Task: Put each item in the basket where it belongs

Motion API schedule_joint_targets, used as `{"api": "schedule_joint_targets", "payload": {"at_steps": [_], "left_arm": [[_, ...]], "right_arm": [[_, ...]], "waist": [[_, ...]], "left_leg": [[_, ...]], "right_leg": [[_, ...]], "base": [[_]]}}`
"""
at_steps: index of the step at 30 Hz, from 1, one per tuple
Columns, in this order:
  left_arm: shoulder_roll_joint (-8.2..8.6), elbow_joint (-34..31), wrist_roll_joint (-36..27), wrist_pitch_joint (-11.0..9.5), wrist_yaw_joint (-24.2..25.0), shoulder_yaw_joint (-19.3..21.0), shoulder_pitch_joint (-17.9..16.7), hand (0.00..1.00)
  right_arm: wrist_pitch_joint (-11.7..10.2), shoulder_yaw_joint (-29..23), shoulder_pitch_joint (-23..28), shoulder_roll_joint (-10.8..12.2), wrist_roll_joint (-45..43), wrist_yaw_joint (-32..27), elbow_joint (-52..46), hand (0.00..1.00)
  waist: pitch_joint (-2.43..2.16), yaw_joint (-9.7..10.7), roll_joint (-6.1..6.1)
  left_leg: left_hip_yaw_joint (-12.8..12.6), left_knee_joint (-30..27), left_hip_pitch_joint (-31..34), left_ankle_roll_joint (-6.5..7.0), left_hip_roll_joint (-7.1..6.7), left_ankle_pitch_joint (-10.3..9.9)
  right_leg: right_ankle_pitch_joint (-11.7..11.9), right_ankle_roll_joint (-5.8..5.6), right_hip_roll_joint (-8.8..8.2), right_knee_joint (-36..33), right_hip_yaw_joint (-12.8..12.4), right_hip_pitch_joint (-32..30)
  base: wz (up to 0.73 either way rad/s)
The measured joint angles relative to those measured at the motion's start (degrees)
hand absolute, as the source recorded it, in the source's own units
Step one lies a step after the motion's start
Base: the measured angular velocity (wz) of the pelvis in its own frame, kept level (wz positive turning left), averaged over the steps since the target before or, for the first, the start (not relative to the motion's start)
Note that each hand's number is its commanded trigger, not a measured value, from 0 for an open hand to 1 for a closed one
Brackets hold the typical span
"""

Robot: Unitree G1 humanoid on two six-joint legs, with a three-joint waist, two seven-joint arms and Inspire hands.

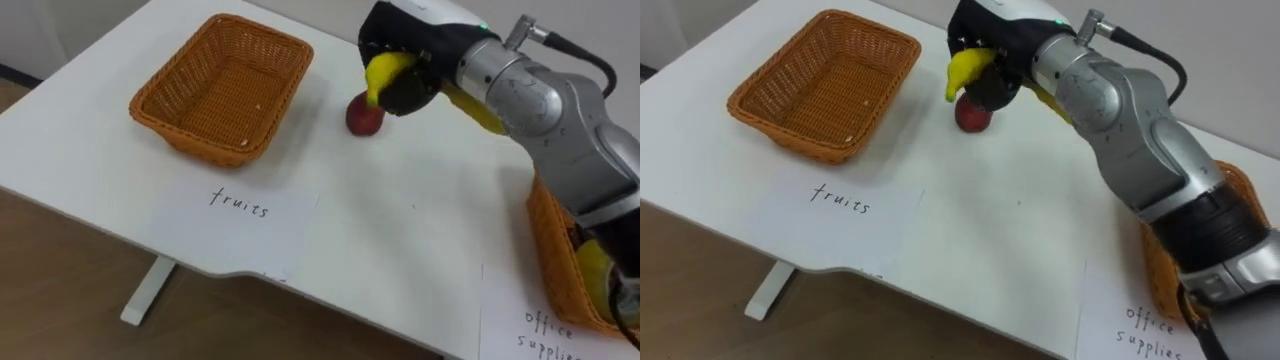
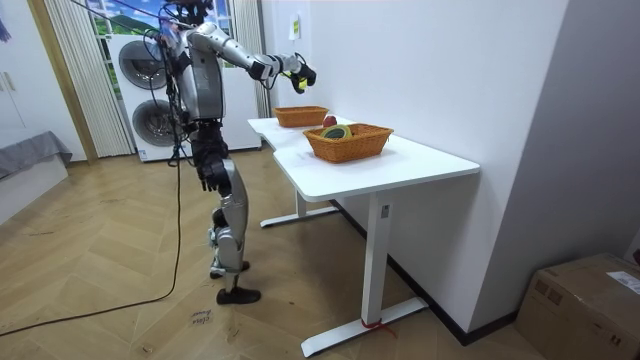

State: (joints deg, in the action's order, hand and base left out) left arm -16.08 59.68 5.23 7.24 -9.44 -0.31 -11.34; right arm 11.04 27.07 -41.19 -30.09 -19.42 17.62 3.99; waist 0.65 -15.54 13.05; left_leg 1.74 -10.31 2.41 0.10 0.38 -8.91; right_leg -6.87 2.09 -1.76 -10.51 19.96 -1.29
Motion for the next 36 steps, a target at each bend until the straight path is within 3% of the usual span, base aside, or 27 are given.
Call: {"api": "schedule_joint_targets", "payload": {"at_steps": [6, 14, 20, 25, 31, 34, 36], "left_arm": [[0.19, -0.3, 0.0, 0.3, -0.1, 0.1, -0.8, 0.0], [0.16, -0.7, 0.0, 0.3, -1.3, 0.1, -1.0, 0.0], [0.1, -0.8, 0.1, 0.0, -1.4, 0.1, -1.1, 0.0], [0.07, -2.0, 0.1, -0.1, -1.3, 0.1, -1.6, 0.0], [0.23, -2.3, -0.1, -0.1, -1.4, 0.0, -1.8, 0.0], [0.14, -2.4, 0.0, -0.1, -1.3, 0.1, -1.8, 0.0], [0.26, -2.4, 0.0, -0.1, -1.1, 0.1, -2.0, 0.0]], "right_arm": [[0.3, 0.0, 0.0, 2.8, 0.4, -0.1, 0.2, 1.0], [0.2, 1.1, -0.5, 3.2, -1.1, -0.2, 2.7, 1.0], [-0.1, 1.1, -2.1, 3.6, -1.6, -1.6, 5.3, 1.0], [0.0, 1.1, -3.9, 5.8, -3.5, -3.8, 5.1, 1.0], [-0.6, 1.7, -4.6, 9.1, -3.4, -8.7, 7.0, 1.0], [-1.7, 3.3, -5.0, 9.3, -2.5, -10.5, 8.9, 1.0], [-1.8, 3.3, -5.0, 9.3, -1.9, -11.3, 8.9, 0.87]], "waist": [[0.3, -2.0, 0.77], [0.35, -3.8, 1.27], [0.75, -4.3, 2.2], [0.77, -4.1, 2.54], [0.85, -6.3, 2.44], [0.91, -7.2, 2.36], [0.91, -7.7, 2.35]], "left_leg": [[0.6, -0.2, 0.0, 0.04, -0.2, 0.0], [3.0, -0.2, 0.5, 0.0, -0.63, 0.0], [4.0, -0.2, 1.4, 0.02, -1.13, 0.1], [4.8, -0.5, 2.0, 0.11, -1.19, 0.0], [5.0, -0.2, 1.2, 0.17, -1.16, 0.0], [5.1, 0.4, 1.0, 0.16, -1.15, -0.1], [5.2, 0.4, 1.0, 0.16, -1.16, -0.1]], "right_leg": [[-0.1, -0.08, -0.18, 0.1, 0.8, 0.3], [-0.8, -0.42, -0.48, 0.1, 2.8, 0.8], [-1.6, -0.57, -1.0, 0.0, 4.0, 0.5], [-1.6, -0.6, -1.06, 0.0, 5.4, 0.3], [-1.6, -0.66, -0.96, 0.8, 5.4, 1.2], [-1.6, -0.73, -0.92, 0.9, 5.4, 1.6], [-1.6, -0.74, -0.92, 0.9, 5.4, 1.6]], "base": [[0.06], [0.16], [0.1], [0.11], [0.04], [0.0], [0.0]]}}
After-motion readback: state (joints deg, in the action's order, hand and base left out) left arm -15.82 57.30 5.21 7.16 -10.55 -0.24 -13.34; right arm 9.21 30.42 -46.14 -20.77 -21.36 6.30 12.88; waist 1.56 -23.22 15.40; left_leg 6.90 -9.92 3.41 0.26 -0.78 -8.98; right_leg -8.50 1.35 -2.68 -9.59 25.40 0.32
